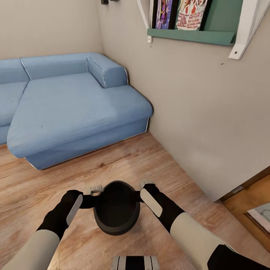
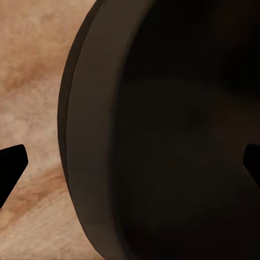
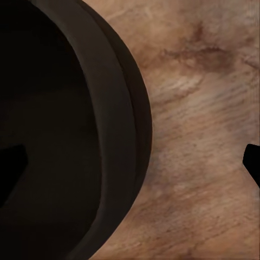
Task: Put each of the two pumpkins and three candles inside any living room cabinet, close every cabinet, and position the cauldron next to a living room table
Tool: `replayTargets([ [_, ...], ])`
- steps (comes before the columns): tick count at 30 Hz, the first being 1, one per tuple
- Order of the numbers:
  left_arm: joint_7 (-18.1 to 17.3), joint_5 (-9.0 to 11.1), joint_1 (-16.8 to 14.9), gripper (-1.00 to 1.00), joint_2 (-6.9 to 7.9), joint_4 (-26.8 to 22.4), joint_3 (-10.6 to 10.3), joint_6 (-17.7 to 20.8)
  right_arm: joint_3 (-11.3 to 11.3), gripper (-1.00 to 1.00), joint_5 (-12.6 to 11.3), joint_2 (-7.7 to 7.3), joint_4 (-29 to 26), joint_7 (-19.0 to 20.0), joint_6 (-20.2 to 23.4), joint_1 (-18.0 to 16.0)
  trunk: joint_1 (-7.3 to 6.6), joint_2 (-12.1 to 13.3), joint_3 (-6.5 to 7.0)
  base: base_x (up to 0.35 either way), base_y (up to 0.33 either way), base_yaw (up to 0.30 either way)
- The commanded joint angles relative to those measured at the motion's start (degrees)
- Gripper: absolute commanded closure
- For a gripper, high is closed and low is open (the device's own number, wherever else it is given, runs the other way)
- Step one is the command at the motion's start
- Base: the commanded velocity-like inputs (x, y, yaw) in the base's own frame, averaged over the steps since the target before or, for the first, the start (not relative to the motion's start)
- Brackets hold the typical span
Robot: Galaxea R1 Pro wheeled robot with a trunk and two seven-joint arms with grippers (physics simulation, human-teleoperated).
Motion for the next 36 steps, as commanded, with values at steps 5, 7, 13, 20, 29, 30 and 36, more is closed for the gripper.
replayTargets([
  [5,0.0,0.0,0.0,-1.0,0.04,-0.1,-0.1,0.2,0.1,-1.0,-0.7,0.0,0.0,-0.5,0.0,0.0,0.06,-0.1,-0.72,0.0,0.0,0.0],
  [7,0.0,0.0,0.0,-1.0,0.04,0.0,-0.1,0.2,0.1,-1.0,-0.7,0.0,0.0,-0.5,0.0,0.0,0.06,-0.1,-0.72,0.0,0.0,0.0],
  [13,0.0,0.0,0.0,-1.0,0.04,-0.1,-0.2,0.2,0.1,-1.0,-0.7,0.0,0.0,-0.5,0.0,0.0,0.17,-0.1,-1.6,0.0,0.0,0.0],
  [20,0.0,0.0,0.0,-1.0,0.04,-0.1,-0.1,0.2,0.1,-1.0,-0.8,0.0,0.0,-0.5,0.0,0.0,0.27,-0.2,-2.49,0.0,0.0,0.0],
  [29,0.0,0.0,0.0,-1.0,0.04,-0.1,-0.2,0.2,0.1,-1.0,-0.8,0.0,0.0,-0.5,0.0,0.0,0.35,-0.2,-3.15,0.0,0.0,0.0],
  [30,-0.1,0.0,0.0,-1.0,0.04,-0.1,-0.2,0.2,0.1,-1.0,-0.8,0.0,0.0,-0.5,0.0,0.0,0.35,-0.2,-3.15,0.0,0.0,0.0],
  [36,-0.1,0.0,0.0,-1.0,0.04,-0.1,-0.2,0.2,0.1,-1.0,-0.8,0.0,0.0,-0.5,0.0,-0.1,0.35,-0.2,-3.15,0.0,0.0,0.0],
])
